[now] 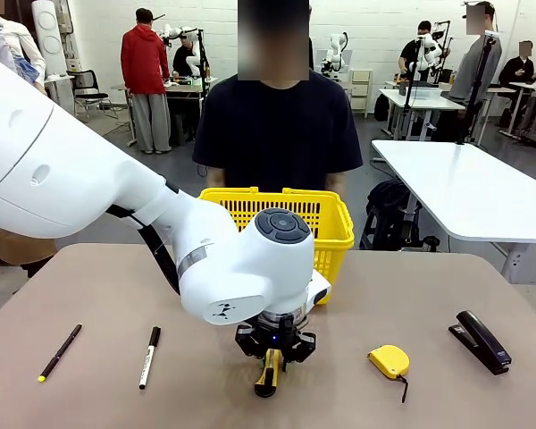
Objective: Place the items the person wants into the basket.
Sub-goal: Pick up the item the person points to and place it in the Market Basket.
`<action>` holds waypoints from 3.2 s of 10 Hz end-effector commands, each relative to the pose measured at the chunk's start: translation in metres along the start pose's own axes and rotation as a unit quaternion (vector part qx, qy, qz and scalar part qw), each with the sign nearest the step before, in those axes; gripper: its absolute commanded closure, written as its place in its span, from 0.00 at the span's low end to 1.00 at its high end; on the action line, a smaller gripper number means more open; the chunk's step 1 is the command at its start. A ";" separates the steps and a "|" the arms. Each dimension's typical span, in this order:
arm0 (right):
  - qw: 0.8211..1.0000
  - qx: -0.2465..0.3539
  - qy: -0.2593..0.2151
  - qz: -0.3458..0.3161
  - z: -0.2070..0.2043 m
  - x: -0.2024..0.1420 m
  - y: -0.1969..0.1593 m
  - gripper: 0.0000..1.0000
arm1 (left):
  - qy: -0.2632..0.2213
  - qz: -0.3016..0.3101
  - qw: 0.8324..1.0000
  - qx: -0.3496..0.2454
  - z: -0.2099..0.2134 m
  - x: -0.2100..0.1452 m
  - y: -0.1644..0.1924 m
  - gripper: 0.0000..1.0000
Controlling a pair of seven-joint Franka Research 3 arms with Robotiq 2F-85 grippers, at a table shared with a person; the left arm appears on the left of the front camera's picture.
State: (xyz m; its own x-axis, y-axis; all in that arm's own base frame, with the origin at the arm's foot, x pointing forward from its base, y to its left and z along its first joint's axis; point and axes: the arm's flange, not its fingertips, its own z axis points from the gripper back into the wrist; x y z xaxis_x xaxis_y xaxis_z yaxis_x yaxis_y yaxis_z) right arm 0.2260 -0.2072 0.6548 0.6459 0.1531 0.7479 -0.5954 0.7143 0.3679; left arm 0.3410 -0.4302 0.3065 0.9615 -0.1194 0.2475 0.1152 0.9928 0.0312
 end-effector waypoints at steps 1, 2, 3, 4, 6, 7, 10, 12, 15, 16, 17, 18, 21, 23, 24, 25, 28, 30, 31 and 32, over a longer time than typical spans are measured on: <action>1.000 0.006 -0.006 0.006 -0.002 -0.001 -0.001 0.00 | 0.009 -0.002 1.000 -0.007 -0.011 -0.004 0.002 1.00; 1.000 0.006 -0.006 0.006 -0.002 -0.001 -0.001 0.00 | 0.008 -0.002 1.000 -0.006 -0.012 -0.004 0.002 1.00; 1.000 0.006 -0.006 0.006 -0.002 -0.001 -0.001 0.00 | 0.009 -0.003 1.000 -0.006 -0.012 -0.004 0.002 1.00; 1.000 0.006 -0.006 0.006 -0.002 -0.001 -0.001 0.00 | 0.010 -0.004 1.000 -0.005 -0.012 -0.004 0.002 1.00; 1.000 0.006 -0.006 0.006 -0.002 -0.001 -0.001 0.00 | 0.026 -0.024 0.999 -0.005 -0.006 -0.002 0.004 1.00; 1.000 0.006 -0.006 0.006 -0.002 -0.001 -0.001 0.00 | 0.062 -0.060 0.996 -0.008 0.020 0.002 0.010 1.00; 1.000 0.006 -0.006 0.006 -0.002 -0.001 -0.001 0.00 | 0.034 -0.157 0.986 -0.038 0.188 -0.001 0.073 1.00; 1.000 0.006 -0.006 0.006 -0.002 -0.001 -0.001 0.00 | -0.001 -0.182 0.981 -0.060 0.258 -0.013 0.108 1.00; 1.000 0.006 -0.006 0.006 -0.002 -0.001 -0.001 0.00 | -0.022 -0.230 0.972 -0.048 0.320 -0.011 0.133 1.00; 1.000 0.006 -0.006 0.006 -0.002 -0.001 -0.001 0.00 | -0.029 -0.244 0.968 -0.055 0.321 -0.003 0.136 1.00; 1.000 0.006 -0.006 0.006 -0.002 -0.001 -0.001 0.00 | -0.038 -0.278 0.958 -0.058 0.316 0.013 0.136 1.00; 1.000 0.006 -0.006 0.006 -0.002 -0.001 -0.001 0.00 | -0.050 -0.314 0.945 -0.072 0.311 0.041 0.137 1.00; 1.000 0.006 -0.006 0.006 -0.002 -0.001 -0.001 0.00 | -0.070 -0.310 0.947 -0.052 0.282 0.142 0.123 1.00; 1.000 0.006 -0.006 0.006 -0.002 -0.001 -0.001 0.00 | -0.082 -0.290 0.953 -0.027 0.261 0.197 0.117 1.00; 1.000 0.006 -0.006 0.006 -0.002 -0.001 -0.001 0.00 | -0.083 -0.284 0.955 -0.016 0.250 0.221 0.113 1.00; 1.000 0.006 -0.006 0.006 -0.002 -0.001 -0.001 0.00 | -0.080 -0.285 0.955 -0.005 0.239 0.242 0.109 1.00; 1.000 0.006 -0.006 0.006 -0.002 -0.001 -0.001 0.00 | -0.055 -0.313 0.948 0.016 0.210 0.263 0.104 1.00; 1.000 0.006 -0.006 0.006 -0.002 -0.001 -0.001 0.00 | -0.041 -0.331 0.943 0.009 0.195 0.263 0.106 1.00; 1.000 0.006 -0.006 0.006 -0.002 -0.001 -0.001 0.00 | -0.035 -0.320 0.947 0.011 0.188 0.264 0.105 1.00; 1.000 0.006 -0.006 0.006 -0.002 -0.001 -0.001 0.00 | -0.044 -0.307 0.951 0.007 0.193 0.260 0.102 1.00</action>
State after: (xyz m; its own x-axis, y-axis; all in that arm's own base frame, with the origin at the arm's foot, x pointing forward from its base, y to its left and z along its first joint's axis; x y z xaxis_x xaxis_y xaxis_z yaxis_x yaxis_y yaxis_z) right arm 0.2263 -0.2075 0.6544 0.6459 0.1545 0.7476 -0.5958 0.7143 0.3671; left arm 0.5544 -0.3591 0.5539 0.6773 -0.6926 0.2482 0.6615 0.7209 0.2066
